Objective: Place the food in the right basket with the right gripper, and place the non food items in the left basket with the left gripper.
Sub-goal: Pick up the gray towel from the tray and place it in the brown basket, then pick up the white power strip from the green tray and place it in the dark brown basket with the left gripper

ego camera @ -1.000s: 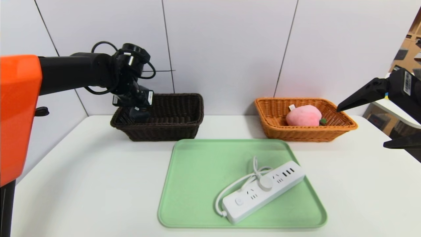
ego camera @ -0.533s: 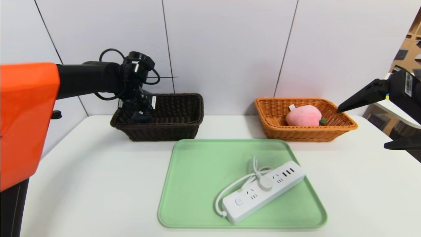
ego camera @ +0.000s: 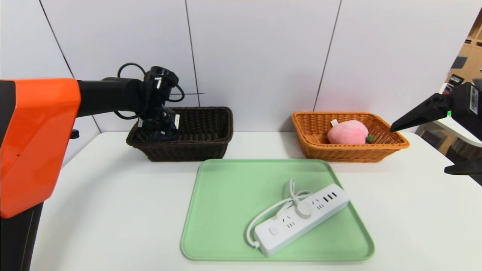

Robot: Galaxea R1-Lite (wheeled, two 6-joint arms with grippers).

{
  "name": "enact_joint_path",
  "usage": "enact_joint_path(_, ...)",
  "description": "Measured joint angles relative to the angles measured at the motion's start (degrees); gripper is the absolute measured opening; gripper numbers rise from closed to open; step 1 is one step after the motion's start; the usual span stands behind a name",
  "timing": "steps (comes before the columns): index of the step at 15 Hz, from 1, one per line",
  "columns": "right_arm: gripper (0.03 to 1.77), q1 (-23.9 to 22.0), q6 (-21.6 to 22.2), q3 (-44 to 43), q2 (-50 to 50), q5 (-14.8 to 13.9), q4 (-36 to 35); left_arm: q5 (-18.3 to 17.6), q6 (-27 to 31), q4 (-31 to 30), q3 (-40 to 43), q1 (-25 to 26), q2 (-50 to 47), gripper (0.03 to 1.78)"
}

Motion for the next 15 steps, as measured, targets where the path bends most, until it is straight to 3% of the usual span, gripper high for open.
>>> enact_joint_path(3, 1.7, -0.05, -0.01, 0.17, -0.02, 0.04, 0.0, 0.02, 0.02, -0.49, 0.0, 0.3, 0.33, 0.19)
enact_joint_path(8, 1.7, -0.05, -0.01, 0.34, -0.02, 0.41, 0.0, 0.32, 0.09, -0.41, 0.0, 0.4, 0.35, 0.87)
enact_joint_path(12, 1.7, -0.05, -0.01, 0.34, -0.24, 0.44, 0.0, 0.66, 0.09, -0.4, 0.0, 0.33, 0.29, 1.21)
enact_joint_path(15, 1.7, -0.05, 0.05, 0.34, -0.39, 0.91, 0.0, 0.6, 0.24, -0.4, 0.0, 0.29, 0.02, 1.37)
